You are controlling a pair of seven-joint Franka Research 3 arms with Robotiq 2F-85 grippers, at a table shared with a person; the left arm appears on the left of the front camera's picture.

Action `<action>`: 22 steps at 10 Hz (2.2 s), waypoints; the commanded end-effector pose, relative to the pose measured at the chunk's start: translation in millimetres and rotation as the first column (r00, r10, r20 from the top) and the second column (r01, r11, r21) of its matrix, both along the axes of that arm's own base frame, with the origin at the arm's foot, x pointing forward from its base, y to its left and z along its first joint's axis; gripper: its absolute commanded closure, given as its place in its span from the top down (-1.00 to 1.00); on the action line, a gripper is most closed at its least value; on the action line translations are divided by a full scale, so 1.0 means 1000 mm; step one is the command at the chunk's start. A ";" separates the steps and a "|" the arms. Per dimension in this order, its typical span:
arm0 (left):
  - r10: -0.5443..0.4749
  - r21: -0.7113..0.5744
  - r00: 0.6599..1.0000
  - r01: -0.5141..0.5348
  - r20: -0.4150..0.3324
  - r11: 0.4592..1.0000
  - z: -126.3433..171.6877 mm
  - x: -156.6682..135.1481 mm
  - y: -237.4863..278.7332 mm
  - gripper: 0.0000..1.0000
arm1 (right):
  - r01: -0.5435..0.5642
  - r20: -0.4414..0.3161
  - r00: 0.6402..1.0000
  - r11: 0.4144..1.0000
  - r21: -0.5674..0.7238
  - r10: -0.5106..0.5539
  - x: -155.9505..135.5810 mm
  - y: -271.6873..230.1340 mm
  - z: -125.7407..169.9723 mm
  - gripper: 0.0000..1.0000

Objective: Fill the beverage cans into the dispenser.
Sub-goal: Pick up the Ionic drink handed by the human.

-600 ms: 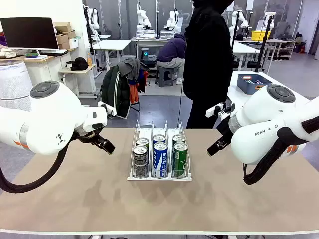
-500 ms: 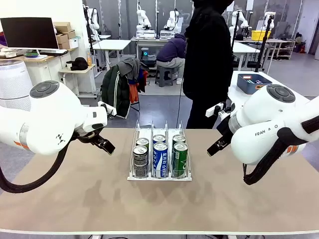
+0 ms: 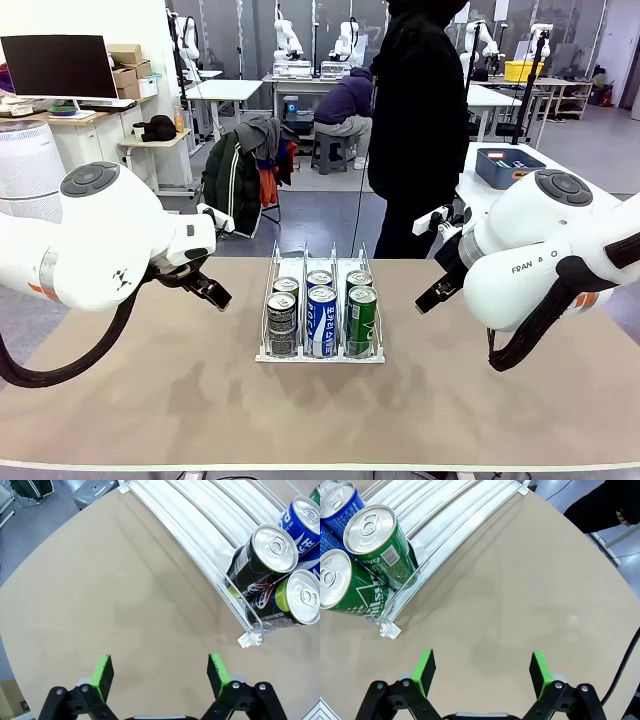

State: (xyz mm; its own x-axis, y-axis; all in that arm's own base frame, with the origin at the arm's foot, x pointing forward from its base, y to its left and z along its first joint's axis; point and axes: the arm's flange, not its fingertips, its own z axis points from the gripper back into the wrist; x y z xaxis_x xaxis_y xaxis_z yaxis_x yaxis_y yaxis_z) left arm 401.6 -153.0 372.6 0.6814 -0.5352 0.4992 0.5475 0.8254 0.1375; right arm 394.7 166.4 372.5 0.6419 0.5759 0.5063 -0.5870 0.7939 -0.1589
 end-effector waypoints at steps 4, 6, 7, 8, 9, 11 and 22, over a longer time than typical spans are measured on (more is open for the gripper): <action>0.003 -0.001 1.000 -0.003 0.000 1.000 0.000 0.000 0.001 1.00 | 0.000 0.000 1.000 1.000 0.001 0.000 0.000 0.000 0.000 1.00; 0.003 -0.001 1.000 -0.003 0.000 1.000 0.000 0.000 0.001 1.00 | 0.000 0.000 1.000 1.000 0.001 0.000 0.000 0.000 0.000 1.00; 0.003 -0.001 1.000 -0.003 0.000 1.000 0.000 0.000 0.001 1.00 | 0.000 0.000 1.000 1.000 0.001 0.000 0.000 0.000 0.000 1.00; 0.003 -0.001 1.000 -0.003 0.000 1.000 0.000 0.000 0.001 1.00 | 0.000 0.000 1.000 1.000 0.001 0.000 0.000 0.000 0.000 1.00; 0.003 -0.001 1.000 -0.003 0.000 1.000 0.000 0.000 0.001 1.00 | 0.000 0.000 1.000 1.000 0.001 0.000 0.000 0.000 0.000 1.00; -0.001 0.000 1.000 0.001 0.000 1.000 0.000 0.000 0.000 1.00 | 0.000 0.000 1.000 1.000 0.000 0.000 0.000 0.000 0.000 1.00; -0.405 -0.166 0.912 0.390 -0.069 0.906 0.118 0.007 0.075 1.00 | -0.168 -0.030 0.983 0.955 0.243 0.180 0.041 -0.066 0.144 1.00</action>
